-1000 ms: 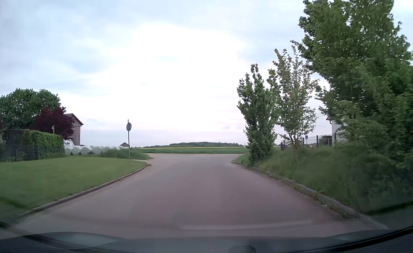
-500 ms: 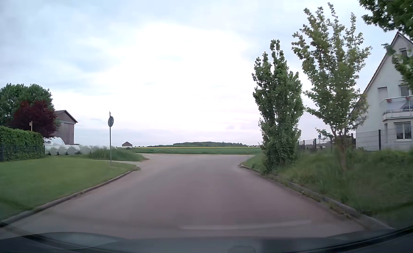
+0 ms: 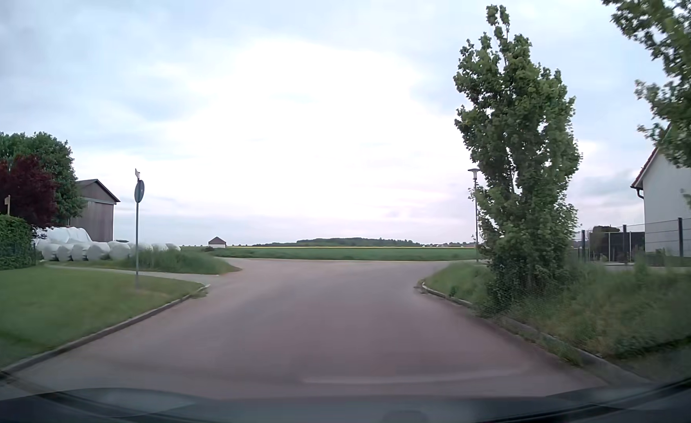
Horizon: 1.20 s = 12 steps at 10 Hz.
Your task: Follow the waypoints while adhering to traffic rules and regulations
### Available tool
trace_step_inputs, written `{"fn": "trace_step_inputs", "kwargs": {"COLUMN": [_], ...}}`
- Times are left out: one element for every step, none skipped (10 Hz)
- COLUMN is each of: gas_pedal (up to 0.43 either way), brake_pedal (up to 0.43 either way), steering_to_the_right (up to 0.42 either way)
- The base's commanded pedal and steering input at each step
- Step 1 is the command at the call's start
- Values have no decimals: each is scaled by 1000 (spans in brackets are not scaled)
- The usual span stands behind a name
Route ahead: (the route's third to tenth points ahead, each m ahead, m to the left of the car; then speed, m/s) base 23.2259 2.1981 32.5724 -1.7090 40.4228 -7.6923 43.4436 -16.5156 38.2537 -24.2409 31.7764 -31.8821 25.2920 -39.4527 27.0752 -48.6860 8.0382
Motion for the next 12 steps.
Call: {"fn": "trace_step_inputs", "kwargs": {"gas_pedal": [67, 67, 59, 59, 59, 59, 59, 47, 47, 47, 39, 39], "brake_pedal": [0, 0, 0, 0, 0, 0, 0, 0, 0, 0, 0, 0], "steering_to_the_right": [-17, -16, -13, -8, -6, -5, -5, -4, 2, 10, 18, 24]}}
